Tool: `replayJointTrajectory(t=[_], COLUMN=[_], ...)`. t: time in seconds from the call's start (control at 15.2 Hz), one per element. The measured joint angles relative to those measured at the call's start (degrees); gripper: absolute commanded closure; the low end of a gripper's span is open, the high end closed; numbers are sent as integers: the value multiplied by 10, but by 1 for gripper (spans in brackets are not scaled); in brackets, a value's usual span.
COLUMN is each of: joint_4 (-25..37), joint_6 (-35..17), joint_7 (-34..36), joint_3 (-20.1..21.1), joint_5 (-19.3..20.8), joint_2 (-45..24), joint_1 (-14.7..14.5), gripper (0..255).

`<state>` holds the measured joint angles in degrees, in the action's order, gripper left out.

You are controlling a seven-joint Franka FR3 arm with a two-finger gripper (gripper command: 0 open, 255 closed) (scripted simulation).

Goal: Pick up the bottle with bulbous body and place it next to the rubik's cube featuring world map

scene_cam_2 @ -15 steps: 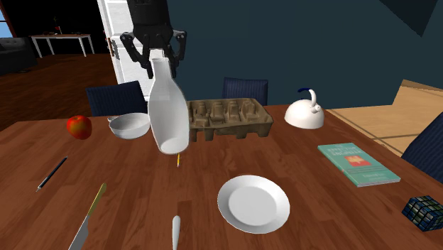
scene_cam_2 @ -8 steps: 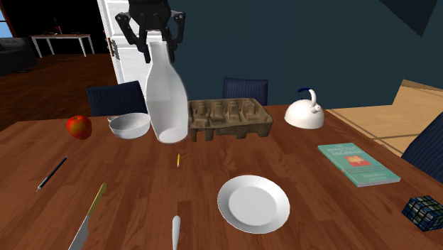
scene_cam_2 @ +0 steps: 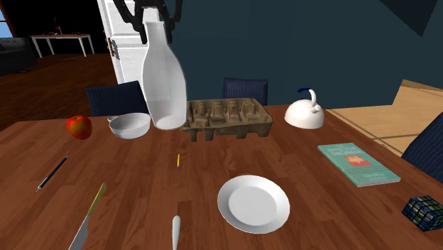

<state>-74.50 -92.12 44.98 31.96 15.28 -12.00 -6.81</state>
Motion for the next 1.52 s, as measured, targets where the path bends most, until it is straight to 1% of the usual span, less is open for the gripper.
replayJointTrajectory(t=[0.13, 0.53, 0.79, 0.86, 0.92, 1.12, 1.25, 1.32, 1.39, 1.45, 1.52], joint_4=[23, 118, 206, 226, 260, 384, 290, 233, 199, 149, 116], joint_6=[17, 83, 137, 149, 167, 232, 199, 177, 163, 142, 132], joint_7=[-1, -3, -6, -5, -7, -19, -21, -28, -39, -51, -65], joint_3=[1, 3, 2, 2, 0, -11, 5, 11, 11, 10, 6], joint_5=[4, 26, 50, 56, 67, 104, 71, 48, 30, 6, -14], joint_2=[-7, -40, -77, -86, -102, -158, -100, -62, -36, -2, 28], joint_1=[-4, -27, -55, -63, -76, -128, -69, -34, -10, 19, 41], gripper=[255, 255, 255, 255, 255, 255, 255, 255, 255, 255, 255])
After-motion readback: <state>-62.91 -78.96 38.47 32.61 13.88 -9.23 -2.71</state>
